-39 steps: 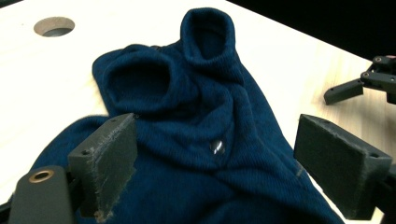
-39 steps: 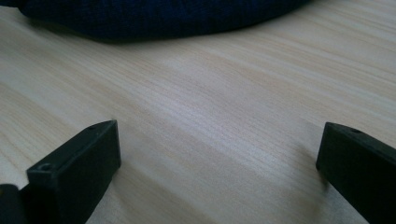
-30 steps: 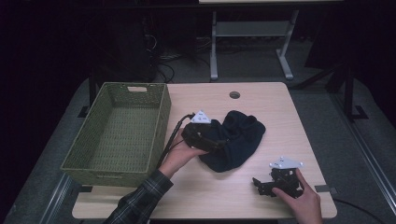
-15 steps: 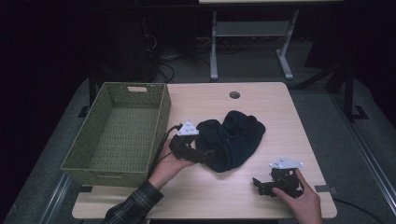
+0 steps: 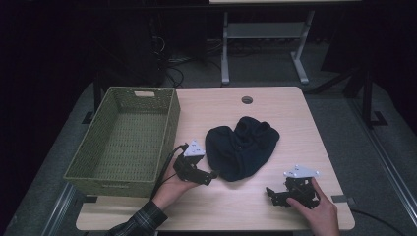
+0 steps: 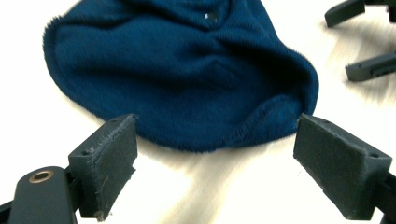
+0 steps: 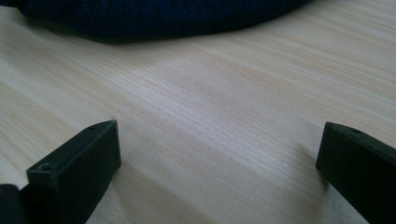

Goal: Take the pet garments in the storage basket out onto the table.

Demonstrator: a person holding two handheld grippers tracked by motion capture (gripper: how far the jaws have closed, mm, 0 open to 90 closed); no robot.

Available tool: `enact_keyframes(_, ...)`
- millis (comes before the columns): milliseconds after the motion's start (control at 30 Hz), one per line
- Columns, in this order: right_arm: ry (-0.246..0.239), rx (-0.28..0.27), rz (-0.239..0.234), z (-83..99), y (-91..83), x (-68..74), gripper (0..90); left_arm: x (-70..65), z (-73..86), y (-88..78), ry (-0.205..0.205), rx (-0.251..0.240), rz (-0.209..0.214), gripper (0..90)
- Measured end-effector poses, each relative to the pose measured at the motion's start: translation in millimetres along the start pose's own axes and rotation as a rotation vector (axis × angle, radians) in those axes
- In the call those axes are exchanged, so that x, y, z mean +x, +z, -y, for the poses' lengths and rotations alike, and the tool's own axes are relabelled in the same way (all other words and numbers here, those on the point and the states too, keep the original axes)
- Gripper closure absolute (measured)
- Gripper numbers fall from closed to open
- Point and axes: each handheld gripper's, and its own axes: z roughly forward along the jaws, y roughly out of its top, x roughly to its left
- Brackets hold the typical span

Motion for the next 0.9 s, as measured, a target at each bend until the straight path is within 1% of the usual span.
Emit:
enact_keyframes(100, 0.000, 0.000, 0.000, 0.0, 0.0, 0.0, 0.0, -0.8, 7.1, 1.5, -0.003, 0.012, -0.009, 12.9)
enact_keyframes(133, 0.000, 0.000, 0.000, 0.0, 0.0, 0.0, 0.0, -1.6, 11.7, 3.3, -0.001, 0.023, -0.015, 12.9)
enact_keyframes(233, -0.001, 0.000, 0.000, 0.0, 0.0, 0.0, 0.0, -3.1, 14.0, 4.6, 0.006, 0.028, -0.015, 12.9)
enact_keyframes(267, 0.000, 0.000, 0.000, 0.0, 0.0, 0.0, 0.0, -4.1, 16.1, 6.2, 0.011, 0.035, -0.025, 12.9)
enact_keyframes(333, -0.001, 0.000, 0.000, 0.0, 0.0, 0.0, 0.0, -4.6, 17.4, 7.5, 0.006, 0.038, -0.023, 12.9)
enact_keyframes(433, 0.000, 0.000, 0.000, 0.0, 0.0, 0.0, 0.0, -7.7, 22.4, 12.6, 0.007, 0.061, -0.018, 12.9)
enact_keyframes(500, 0.000, 0.000, 0.000, 0.0, 0.0, 0.0, 0.0, -9.6, 25.0, 16.0, 0.017, 0.082, -0.018, 12.9)
enact_keyframes(533, 0.000, 0.000, 0.000, 0.0, 0.0, 0.0, 0.0, -11.4, 28.0, 19.6, 0.032, 0.099, -0.027, 12.9)
enact_keyframes(567, 0.000, 0.000, 0.000, 0.0, 0.0, 0.0, 0.0, -11.4, 28.0, 19.6, 0.032, 0.099, -0.027, 12.9)
enact_keyframes(633, 0.000, 0.000, 0.000, 0.0, 0.0, 0.0, 0.0, -12.5, 31.2, 23.0, 0.046, 0.117, -0.040, 12.9)
enact_keyframes(667, 0.000, 0.000, 0.000, 0.0, 0.0, 0.0, 0.0, -13.4, 33.1, 23.7, 0.066, 0.107, -0.052, 12.7)
enact_keyframes(867, -0.001, 0.000, 0.000, 0.0, 0.0, 0.0, 0.0, -12.6, 39.4, 23.7, 0.070, 0.053, -0.048, 12.7)
enact_keyframes(900, -0.001, 0.000, 0.000, 0.0, 0.0, 0.0, 0.0, -12.7, 39.4, 23.8, 0.072, 0.053, -0.048, 12.7)
